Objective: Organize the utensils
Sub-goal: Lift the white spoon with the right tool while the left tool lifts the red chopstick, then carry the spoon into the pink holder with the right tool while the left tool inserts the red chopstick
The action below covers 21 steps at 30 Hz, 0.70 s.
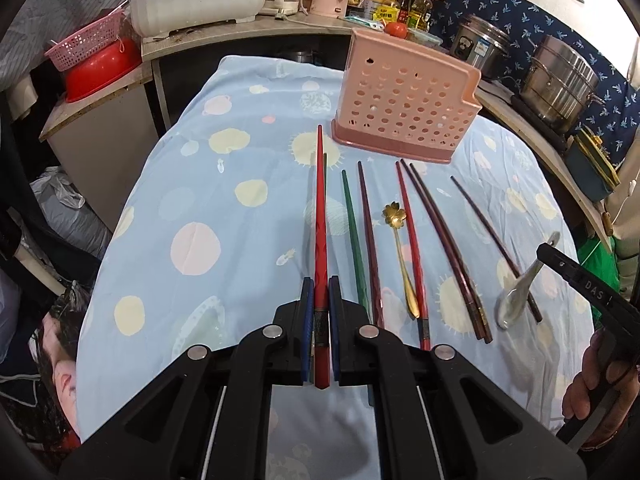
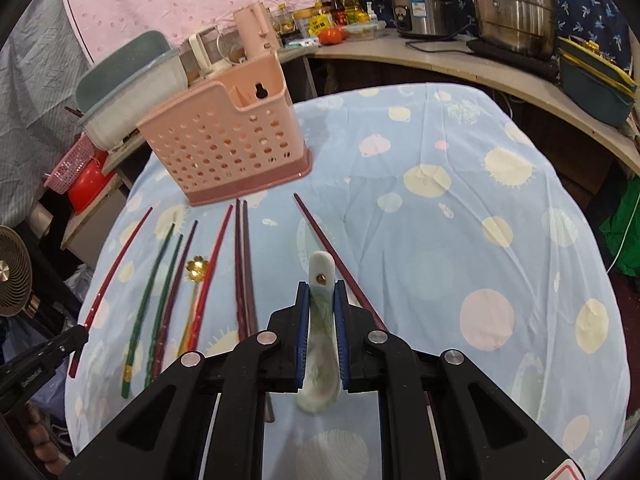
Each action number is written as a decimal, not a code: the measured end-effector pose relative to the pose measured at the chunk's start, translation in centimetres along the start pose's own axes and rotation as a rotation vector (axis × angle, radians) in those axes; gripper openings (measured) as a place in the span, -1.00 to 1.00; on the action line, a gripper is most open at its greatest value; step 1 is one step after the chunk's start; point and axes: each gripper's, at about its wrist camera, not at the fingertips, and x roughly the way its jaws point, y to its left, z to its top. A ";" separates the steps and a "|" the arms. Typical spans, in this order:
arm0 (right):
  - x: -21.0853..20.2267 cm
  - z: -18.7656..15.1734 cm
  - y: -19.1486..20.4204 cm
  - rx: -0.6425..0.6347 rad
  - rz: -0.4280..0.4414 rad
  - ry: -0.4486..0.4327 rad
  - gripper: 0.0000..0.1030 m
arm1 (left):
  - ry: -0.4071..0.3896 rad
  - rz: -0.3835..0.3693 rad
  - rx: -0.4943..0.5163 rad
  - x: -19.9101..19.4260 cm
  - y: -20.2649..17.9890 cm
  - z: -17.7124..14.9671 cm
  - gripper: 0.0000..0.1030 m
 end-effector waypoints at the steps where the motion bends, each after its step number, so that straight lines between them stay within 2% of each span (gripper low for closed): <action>1: -0.5 0.1 0.1 -0.002 0.002 -0.012 -0.78 | -0.008 0.000 0.003 -0.4 -0.1 0.1 -0.87; 5: -2.0 1.0 0.5 -0.008 0.006 -0.045 -0.85 | -0.037 -0.009 0.009 -1.9 -0.2 0.7 -0.87; 12: -3.5 3.2 1.4 -0.032 0.003 -0.104 -0.85 | -0.124 -0.021 0.027 -5.2 -0.3 2.8 -0.87; 21: -5.8 6.8 2.8 -0.043 0.007 -0.191 -0.85 | -0.191 -0.045 0.078 -7.4 -1.9 6.4 -0.87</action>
